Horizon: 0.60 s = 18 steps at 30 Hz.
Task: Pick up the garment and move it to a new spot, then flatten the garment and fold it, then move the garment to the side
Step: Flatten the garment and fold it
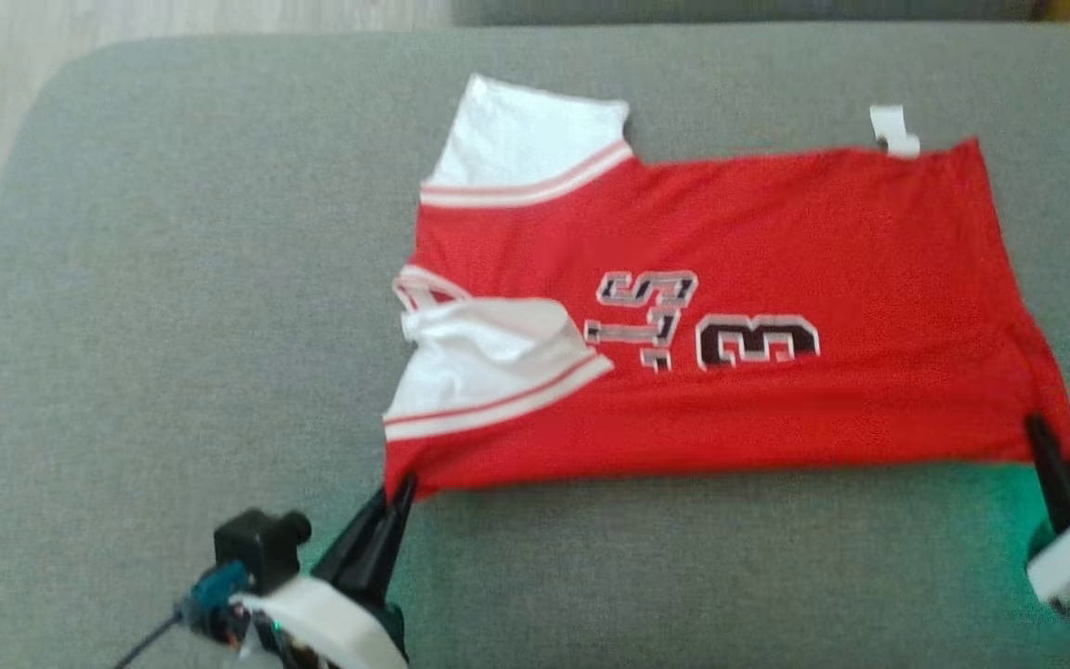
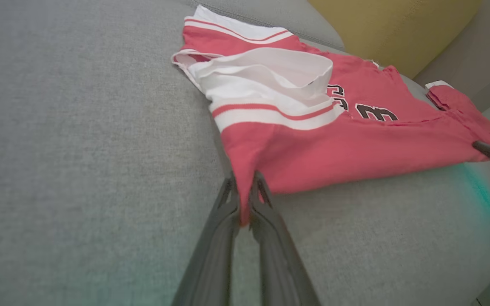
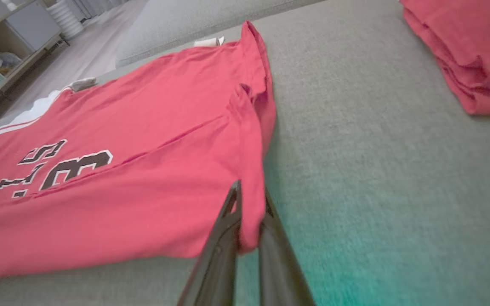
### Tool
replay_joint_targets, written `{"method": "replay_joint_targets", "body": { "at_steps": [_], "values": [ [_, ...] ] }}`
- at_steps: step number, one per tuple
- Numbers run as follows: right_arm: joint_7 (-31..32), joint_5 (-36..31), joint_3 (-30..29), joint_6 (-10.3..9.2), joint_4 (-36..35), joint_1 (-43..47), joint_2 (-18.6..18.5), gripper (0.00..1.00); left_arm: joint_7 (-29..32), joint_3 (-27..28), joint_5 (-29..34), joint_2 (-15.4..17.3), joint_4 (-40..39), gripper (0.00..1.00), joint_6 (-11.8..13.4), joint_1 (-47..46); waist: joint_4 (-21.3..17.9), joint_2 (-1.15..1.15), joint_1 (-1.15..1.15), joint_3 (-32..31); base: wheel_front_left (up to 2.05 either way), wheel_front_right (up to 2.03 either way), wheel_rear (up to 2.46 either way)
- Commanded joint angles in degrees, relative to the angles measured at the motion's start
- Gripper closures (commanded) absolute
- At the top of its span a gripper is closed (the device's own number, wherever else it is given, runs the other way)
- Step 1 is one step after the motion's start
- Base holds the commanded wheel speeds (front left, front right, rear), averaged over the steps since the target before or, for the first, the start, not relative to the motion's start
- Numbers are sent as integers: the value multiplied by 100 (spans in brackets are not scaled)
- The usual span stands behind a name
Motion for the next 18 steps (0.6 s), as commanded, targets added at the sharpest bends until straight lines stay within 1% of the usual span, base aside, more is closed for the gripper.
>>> {"method": "replay_joint_targets", "body": {
  "at_steps": [1, 5, 9, 10, 11, 12, 15, 18],
  "values": [
    [19, 58, 3, 39, -199, 185, -286, 100, -49, 159, -42, 220, -242, 100, 81, 2, 61, 0, 1, -166, 0, 0, 0],
    [82, 144, -108, 39, -440, 696, -401, 100, 81, 75, -143, 349, -629, 100, 256, 406, 75, 0, 1, -296, 0, 0, 0],
    [111, 100, -237, 39, -626, 980, -413, 100, 288, -2, -260, 461, -956, 100, 353, 640, 55, 0, 1, -303, 0, 0, 0],
    [109, 78, -273, 39, -645, 1013, -376, 55, 303, 12, -282, 473, -994, 100, 393, 665, 46, 0, 1, -294, 0, 0, 0],
    [98, 45, -311, 39, -652, 1033, -332, 0, 310, 20, -284, 489, -1020, 67, 419, 674, 34, 0, 1, -282, 0, 0, 0],
    [84, 2, -347, 39, -655, 1040, -286, 0, 301, 38, -265, 508, -1028, 0, 463, 671, 17, 0, 1, -270, 0, 0, 0],
    [19, -124, -472, 39, -687, 1031, -173, 0, 254, 127, -264, 526, -1092, 0, 573, 650, -43, 0, 1, -228, 0, 0, 0],
    [-47, -208, -595, 39, -767, 1032, -152, 0, 223, 230, -276, 572, -1200, 0, 647, 608, -90, 0, 1, -195, 0, 0, 0]
  ]
}}
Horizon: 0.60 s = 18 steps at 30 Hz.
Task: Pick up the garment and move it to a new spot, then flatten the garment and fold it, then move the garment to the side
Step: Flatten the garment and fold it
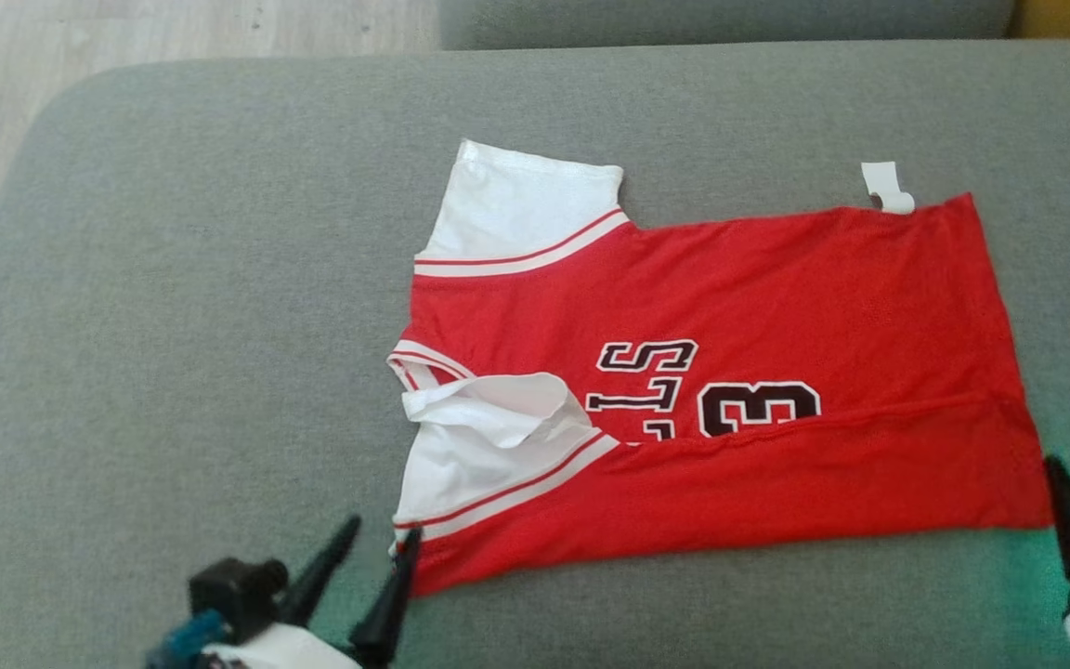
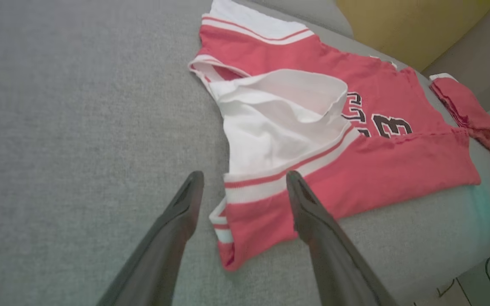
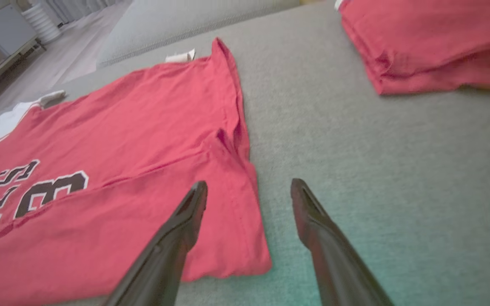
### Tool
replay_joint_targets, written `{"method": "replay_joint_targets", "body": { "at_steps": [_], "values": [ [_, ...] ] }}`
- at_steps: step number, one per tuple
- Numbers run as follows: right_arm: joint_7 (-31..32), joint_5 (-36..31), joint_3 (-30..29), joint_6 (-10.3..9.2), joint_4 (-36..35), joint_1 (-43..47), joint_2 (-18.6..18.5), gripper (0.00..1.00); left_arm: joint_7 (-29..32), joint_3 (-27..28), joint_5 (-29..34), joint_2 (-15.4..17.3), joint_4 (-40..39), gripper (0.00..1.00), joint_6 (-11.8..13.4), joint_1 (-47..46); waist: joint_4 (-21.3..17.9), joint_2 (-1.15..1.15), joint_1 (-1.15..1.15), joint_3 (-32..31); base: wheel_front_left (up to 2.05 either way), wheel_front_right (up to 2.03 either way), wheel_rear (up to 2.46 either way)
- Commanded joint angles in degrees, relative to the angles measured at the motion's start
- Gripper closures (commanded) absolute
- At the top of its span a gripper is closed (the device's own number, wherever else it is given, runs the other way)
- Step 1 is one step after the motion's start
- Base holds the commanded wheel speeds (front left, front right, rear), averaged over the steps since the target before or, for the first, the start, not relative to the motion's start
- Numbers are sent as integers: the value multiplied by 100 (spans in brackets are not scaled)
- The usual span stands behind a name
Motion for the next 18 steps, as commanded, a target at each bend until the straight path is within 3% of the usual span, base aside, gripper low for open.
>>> {"method": "replay_joint_targets", "body": {
  "at_steps": [1, 6, 9, 13, 14, 18],
  "values": [
    [-93, -57, 1, 39, -188, -21, -205, 0, -92, 268, -39, 179, -183, 0, 34, -248, -44, 0, 0, 33, 0, 0, 0],
    [-187, -404, -243, 39, -635, -239, -134, 0, -84, 756, 29, 735, -587, 0, 105, -671, -295, 0, 0, 281, 0, 0, 0],
    [-219, -626, -284, 39, -831, -431, 3, 0, 251, 941, 193, 1108, -778, 0, -46, -1376, -430, 0, 0, 547, 0, 0, 0],
    [-211, -817, -229, 39, -989, -719, 126, 0, 1059, 1002, 285, 1298, -672, 0, -562, -2747, -598, 0, 0, 965, 0, 0, 0],
    [-185, -847, -188, 39, -1031, -862, 166, 0, 1609, 927, 265, 1256, -422, 0, -883, -3486, -684, 0, 0, 1162, 0, 0, 0],
    [-123, -822, -64, 39, -1062, -1149, 206, 0, 2565, 770, 190, 1003, 418, 0, -1425, -4816, -912, 0, 0, 1494, 0, 0, 0]
  ]
}}
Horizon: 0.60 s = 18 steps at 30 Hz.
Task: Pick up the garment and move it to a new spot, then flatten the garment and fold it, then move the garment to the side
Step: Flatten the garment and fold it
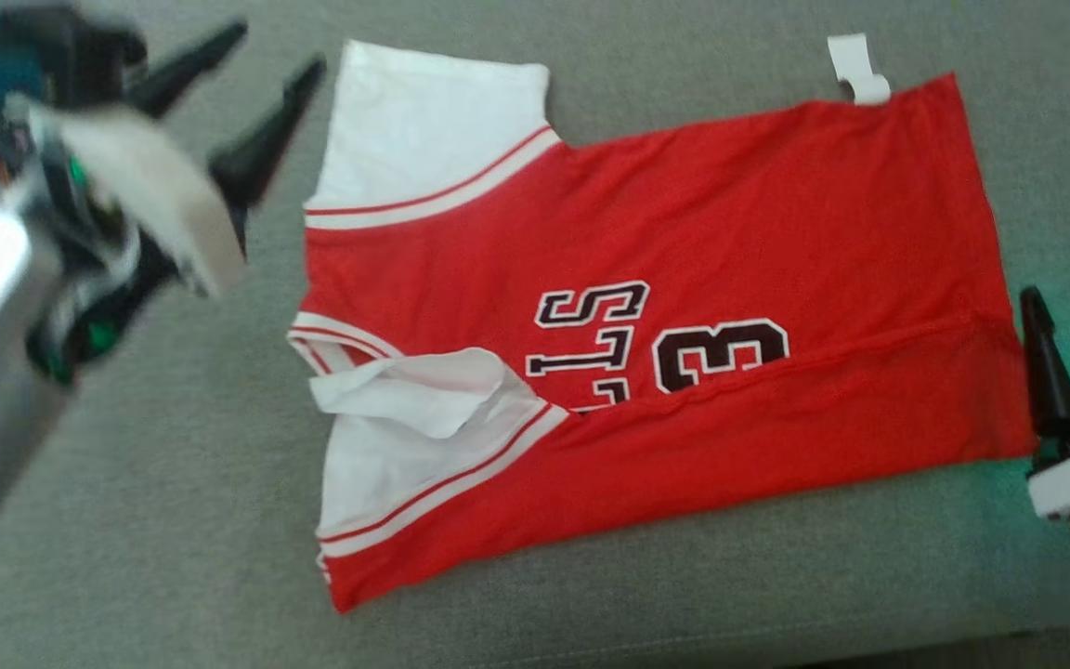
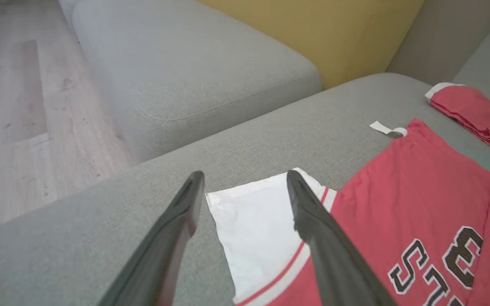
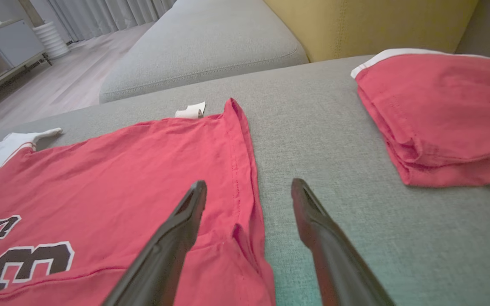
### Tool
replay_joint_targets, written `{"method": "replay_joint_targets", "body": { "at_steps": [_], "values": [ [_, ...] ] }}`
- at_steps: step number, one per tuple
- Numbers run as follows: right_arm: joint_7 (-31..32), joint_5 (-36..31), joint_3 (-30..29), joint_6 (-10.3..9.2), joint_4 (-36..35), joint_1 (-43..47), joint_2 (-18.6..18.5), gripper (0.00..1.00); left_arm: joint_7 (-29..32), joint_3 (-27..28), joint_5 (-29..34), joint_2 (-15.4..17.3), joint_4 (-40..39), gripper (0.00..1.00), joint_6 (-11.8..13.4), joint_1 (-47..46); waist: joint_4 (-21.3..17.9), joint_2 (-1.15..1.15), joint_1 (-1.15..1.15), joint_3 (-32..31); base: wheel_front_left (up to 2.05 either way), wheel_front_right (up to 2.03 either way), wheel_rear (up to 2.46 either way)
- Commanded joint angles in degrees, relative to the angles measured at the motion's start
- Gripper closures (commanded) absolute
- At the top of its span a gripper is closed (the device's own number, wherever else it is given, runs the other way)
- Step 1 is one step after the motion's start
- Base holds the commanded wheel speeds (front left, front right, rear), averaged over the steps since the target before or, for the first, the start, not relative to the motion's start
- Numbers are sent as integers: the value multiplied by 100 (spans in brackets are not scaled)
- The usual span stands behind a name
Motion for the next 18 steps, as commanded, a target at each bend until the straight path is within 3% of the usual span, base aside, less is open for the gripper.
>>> {"method": "replay_joint_targets", "body": {
  "at_steps": [1, 8, 13, 18],
  "values": [
    [-3, -2, 122, 39, -176, -124, -118, 0, 255, 220, -53, 117, 158, 0, -91, -481, -323, 0, -2, 329, 0, 0, 0],
    [-151, 28, 526, 39, -37, -596, 10, 0, 1305, 15, -170, 8, 1655, 0, -347, -1612, -844, 0, -2, 701, 0, 0, 0],
    [-313, 98, 700, 39, 162, -758, 118, 0, 1383, 13, -197, 76, 2413, 0, -395, -1813, -1104, 0, -2, 850, 0, 0, 0],
    [-480, 186, 753, 39, 364, -781, 157, 0, 1429, -137, -221, 121, 2676, 0, -449, -1796, -1190, 0, -2, 929, 0, 0, 0]
  ]
}}
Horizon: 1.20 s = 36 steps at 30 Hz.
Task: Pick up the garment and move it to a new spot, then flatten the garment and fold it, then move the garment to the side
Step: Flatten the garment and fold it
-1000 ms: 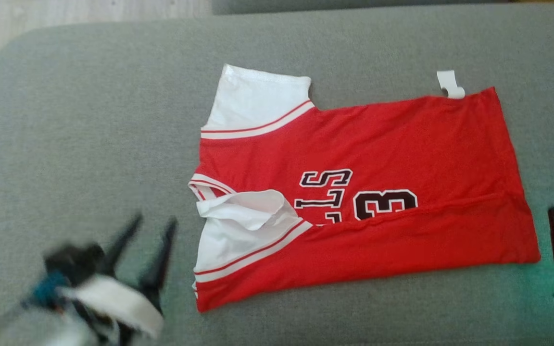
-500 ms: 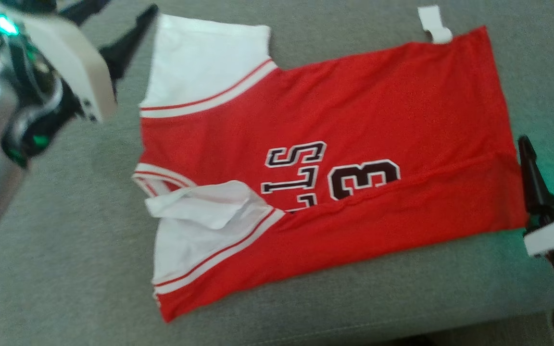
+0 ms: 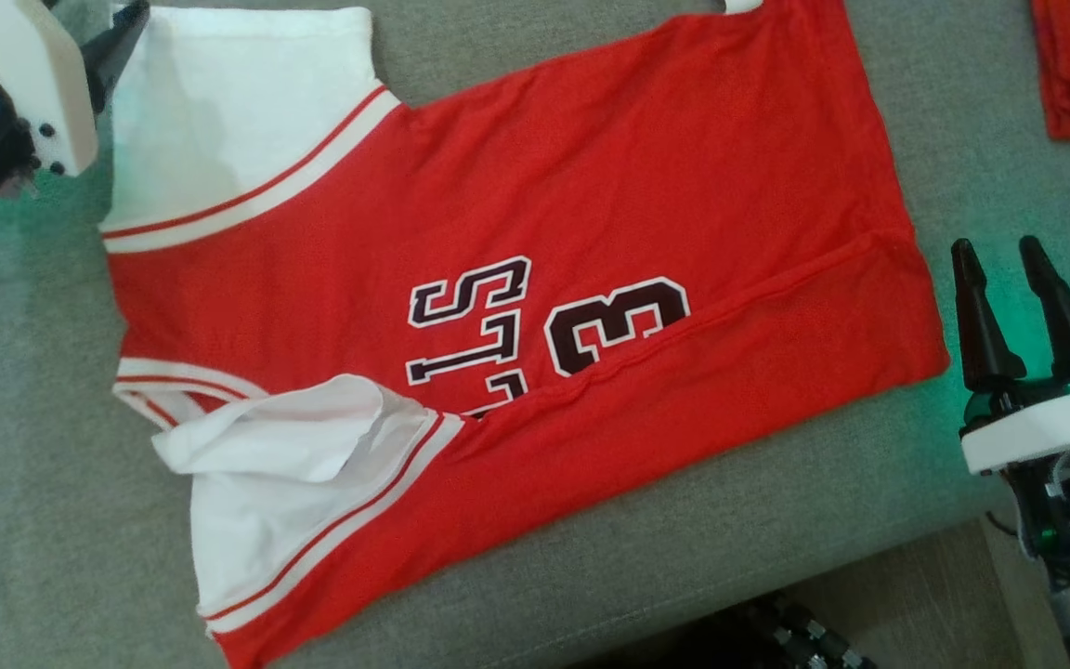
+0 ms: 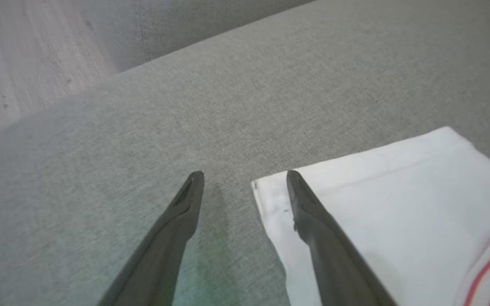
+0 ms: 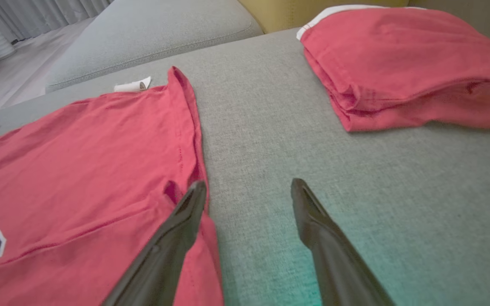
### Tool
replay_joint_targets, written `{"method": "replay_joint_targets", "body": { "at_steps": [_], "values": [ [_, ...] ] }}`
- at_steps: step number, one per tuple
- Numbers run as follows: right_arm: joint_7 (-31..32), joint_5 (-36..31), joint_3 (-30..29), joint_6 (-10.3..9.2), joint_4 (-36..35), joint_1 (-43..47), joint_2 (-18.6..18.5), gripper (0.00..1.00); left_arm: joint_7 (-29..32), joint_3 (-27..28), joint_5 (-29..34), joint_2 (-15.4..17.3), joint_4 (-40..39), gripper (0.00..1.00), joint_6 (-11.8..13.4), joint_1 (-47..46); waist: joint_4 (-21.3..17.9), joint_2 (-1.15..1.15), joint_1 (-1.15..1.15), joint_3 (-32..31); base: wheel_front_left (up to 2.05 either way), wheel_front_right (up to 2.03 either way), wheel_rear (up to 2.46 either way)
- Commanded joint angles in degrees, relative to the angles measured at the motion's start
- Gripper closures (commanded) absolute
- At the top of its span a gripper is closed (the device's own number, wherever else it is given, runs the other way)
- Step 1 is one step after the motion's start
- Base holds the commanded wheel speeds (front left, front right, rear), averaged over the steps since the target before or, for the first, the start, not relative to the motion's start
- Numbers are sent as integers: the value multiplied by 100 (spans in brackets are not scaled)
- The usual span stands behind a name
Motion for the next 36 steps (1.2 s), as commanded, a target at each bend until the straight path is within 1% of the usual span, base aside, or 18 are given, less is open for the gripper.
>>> {"method": "replay_joint_targets", "body": {
  "at_steps": [1, 6, 7, 8, 9, 10, 13, 16, 20, 22, 24, 27, 30, 32, 36],
  "values": [
    [-94, 54, 82, 39, -82, 4, -140, 0, 68, 152, -25, 300, -77, 0, -12, -245, -36, 0, -1, 45, 0, 0, 0],
    [-185, 104, 148, 39, 26, -66, -125, 0, 245, 11, -116, 340, -41, 0, -30, -193, -72, 0, -1, 63, 0, 0, 0],
    [-202, 108, 159, 39, 48, -84, -122, 0, 312, -24, -154, 354, -56, 8, -33, -178, -75, 0, -1, 64, 0, 0, 0],
    [-220, 107, 168, 39, 65, -107, -124, 0, 349, -51, -180, 375, -85, 51, -35, -176, -77, 0, -1, 69, 0, 0, 0],
    [-236, 101, 177, 39, 79, -131, -132, 0, 358, -70, -196, 395, -115, 89, -37, -177, -76, 0, -1, 73, 0, 0, 0],
    [-250, 105, 184, 39, 89, -159, -139, 0, 385, -94, -235, 403, -148, 100, -38, -165, -70, 0, -1, 75, 0, 0, 0],
    [-273, 132, 185, 39, 77, -259, -176, 0, 390, -140, -364, 430, -314, 100, -41, -160, -26, 0, -1, 78, 0, 0, 0],
    [-213, 199, 223, 39, -19, -472, -223, 0, 180, -207, -347, 472, -515, 100, -42, -237, 40, 0, -1, 67, 0, 0, 0],
    [93, 301, 345, 39, -136, -1052, -292, 0, -111, -334, -357, 494, -709, 100, -43, -336, 130, 0, -1, 2, 0, 0, 0],
    [407, 371, 478, 39, -69, -1426, -306, 0, -221, -417, -363, 489, -773, 100, -43, -399, 181, 0, -1, -33, 0, 0, 0],
    [797, 387, 649, 39, 95, -1824, -315, 0, -313, -504, -387, 477, -824, 100, -43, -457, 226, 0, -1, -60, 0, 0, 0],
    [1466, 384, 892, 39, 544, -2357, -261, 0, -402, -641, -433, 460, -885, 100, -43, -549, 300, 0, -1, -91, 0, 0, 0],
    [1956, 337, 1071, 39, 1042, -2825, -196, 0, -456, -780, -479, 456, -952, 100, -43, -640, 364, 0, -1, -98, 0, 0, 0],
    [2105, 305, 1186, 39, 1326, -3086, -168, 0, -487, -863, -514, 446, -990, 100, -43, -703, 417, 0, -1, -83, 0, 0, 0],
    [2131, 319, 1406, 39, 1769, -3483, -151, 0, -546, -1017, -557, 426, -1037, 100, -43, -833, 515, 0, -1, -24, 0, 0, 0]
  ]
}}
